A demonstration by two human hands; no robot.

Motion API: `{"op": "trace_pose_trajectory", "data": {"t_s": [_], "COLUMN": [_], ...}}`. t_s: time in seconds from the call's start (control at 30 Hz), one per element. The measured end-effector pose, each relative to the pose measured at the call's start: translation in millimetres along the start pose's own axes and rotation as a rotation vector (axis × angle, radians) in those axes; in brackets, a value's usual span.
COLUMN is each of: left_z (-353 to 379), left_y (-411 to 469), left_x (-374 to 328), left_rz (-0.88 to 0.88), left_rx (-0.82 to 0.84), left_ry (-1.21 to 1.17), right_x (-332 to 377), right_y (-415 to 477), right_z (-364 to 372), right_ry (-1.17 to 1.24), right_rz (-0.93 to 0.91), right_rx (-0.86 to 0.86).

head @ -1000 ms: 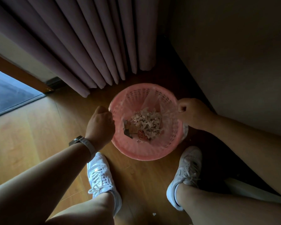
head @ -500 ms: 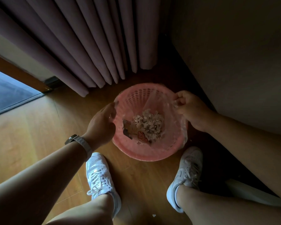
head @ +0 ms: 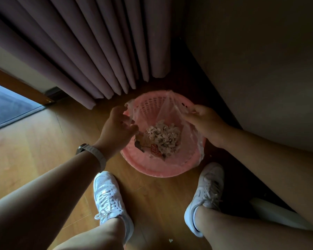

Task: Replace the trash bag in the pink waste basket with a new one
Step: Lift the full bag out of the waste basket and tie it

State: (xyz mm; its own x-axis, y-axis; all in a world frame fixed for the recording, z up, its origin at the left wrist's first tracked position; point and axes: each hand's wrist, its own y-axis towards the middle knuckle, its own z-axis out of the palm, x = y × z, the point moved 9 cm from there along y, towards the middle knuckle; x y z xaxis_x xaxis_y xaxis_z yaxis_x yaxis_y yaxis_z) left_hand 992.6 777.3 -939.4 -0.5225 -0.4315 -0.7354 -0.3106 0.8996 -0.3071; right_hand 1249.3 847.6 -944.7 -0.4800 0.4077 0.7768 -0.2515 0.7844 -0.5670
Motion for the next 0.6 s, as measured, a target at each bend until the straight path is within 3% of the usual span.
{"op": "trace_pose_trajectory", "data": {"t_s": [0.17,0.3,0.6], "left_z": [0.9,1.3,16.1], "left_y": [15.6,18.1,7.3], "left_x": [0.5,-9.1,-12.4], "left_rz": [-0.146,-0.088,-0.059], "left_rx": [-0.080,-0.071,0.100], "left_ry": [0.070,0.083,-0.238], "right_x": [-1.0,0.4,9.8], "right_y": [-1.5,-2.7,-0.3], "right_z": [6.0,-1.2,-1.9], "right_ry": [-0.046,-0.019,-0.090], "right_rz": [-0.019,-0.041,-0.096], "right_rx": [0.040,0.030,0.015]}}
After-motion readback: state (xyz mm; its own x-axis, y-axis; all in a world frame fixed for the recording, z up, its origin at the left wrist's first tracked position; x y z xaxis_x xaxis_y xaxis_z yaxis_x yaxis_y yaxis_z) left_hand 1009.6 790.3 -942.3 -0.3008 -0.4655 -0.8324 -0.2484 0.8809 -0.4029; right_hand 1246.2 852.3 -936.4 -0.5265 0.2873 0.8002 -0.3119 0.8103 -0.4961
